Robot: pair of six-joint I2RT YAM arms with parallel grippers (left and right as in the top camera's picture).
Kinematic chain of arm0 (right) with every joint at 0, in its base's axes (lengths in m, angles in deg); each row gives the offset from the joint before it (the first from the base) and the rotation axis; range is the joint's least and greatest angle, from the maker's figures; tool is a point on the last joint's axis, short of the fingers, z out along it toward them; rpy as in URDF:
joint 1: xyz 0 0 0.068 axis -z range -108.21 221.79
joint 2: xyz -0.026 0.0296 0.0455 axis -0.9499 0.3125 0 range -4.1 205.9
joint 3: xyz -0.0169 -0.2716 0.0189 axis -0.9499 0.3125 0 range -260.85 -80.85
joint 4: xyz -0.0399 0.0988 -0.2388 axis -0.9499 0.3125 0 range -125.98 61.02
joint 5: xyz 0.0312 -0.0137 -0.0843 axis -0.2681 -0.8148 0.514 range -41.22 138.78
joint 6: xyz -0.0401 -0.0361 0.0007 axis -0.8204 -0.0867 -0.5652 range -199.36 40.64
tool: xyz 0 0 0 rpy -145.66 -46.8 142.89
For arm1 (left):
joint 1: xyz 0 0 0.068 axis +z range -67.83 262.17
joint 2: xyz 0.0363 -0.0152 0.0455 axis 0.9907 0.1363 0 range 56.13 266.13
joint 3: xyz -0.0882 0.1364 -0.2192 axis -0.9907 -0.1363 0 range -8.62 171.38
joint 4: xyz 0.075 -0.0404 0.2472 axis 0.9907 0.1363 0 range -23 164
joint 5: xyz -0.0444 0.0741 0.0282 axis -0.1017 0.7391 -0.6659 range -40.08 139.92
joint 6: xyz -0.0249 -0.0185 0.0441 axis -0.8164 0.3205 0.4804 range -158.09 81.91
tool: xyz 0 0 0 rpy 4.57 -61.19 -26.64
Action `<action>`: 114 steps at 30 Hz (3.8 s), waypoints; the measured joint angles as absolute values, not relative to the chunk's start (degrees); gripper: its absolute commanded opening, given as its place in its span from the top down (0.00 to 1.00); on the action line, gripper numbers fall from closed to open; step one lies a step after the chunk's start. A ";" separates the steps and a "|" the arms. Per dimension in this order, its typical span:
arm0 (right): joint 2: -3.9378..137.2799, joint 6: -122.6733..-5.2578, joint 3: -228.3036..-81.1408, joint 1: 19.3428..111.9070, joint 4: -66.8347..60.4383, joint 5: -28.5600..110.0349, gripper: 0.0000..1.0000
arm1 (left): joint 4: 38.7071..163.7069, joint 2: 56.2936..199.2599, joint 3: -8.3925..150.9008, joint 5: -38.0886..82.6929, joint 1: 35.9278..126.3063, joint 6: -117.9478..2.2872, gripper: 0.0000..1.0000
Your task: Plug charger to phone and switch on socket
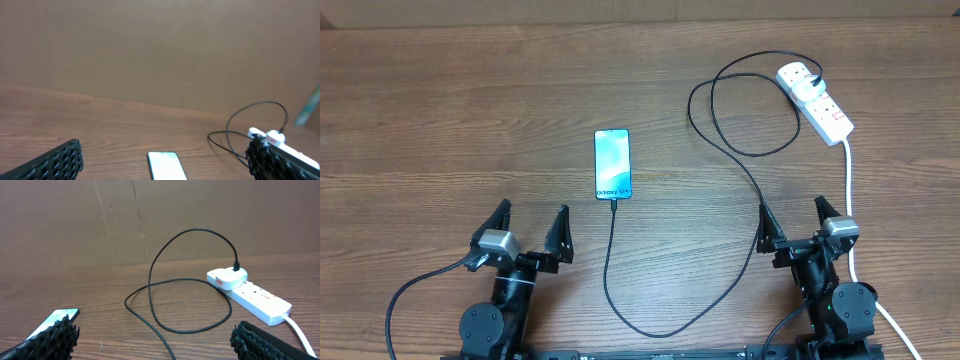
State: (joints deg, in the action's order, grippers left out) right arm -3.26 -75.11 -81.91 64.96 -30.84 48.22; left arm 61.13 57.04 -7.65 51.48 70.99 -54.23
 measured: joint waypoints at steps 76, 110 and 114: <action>-3.30 -75.11 -81.91 65.00 -30.81 48.20 0.00 | 71.12 56.88 -8.15 55.04 82.22 -43.83 0.00; -3.30 -75.09 -81.91 65.00 -30.84 48.20 0.00 | 71.41 56.88 -8.15 52.05 82.22 -41.10 0.00; -3.30 -75.11 -81.91 65.00 -30.84 48.20 0.00 | 71.43 56.88 -8.15 52.05 82.22 -41.10 0.00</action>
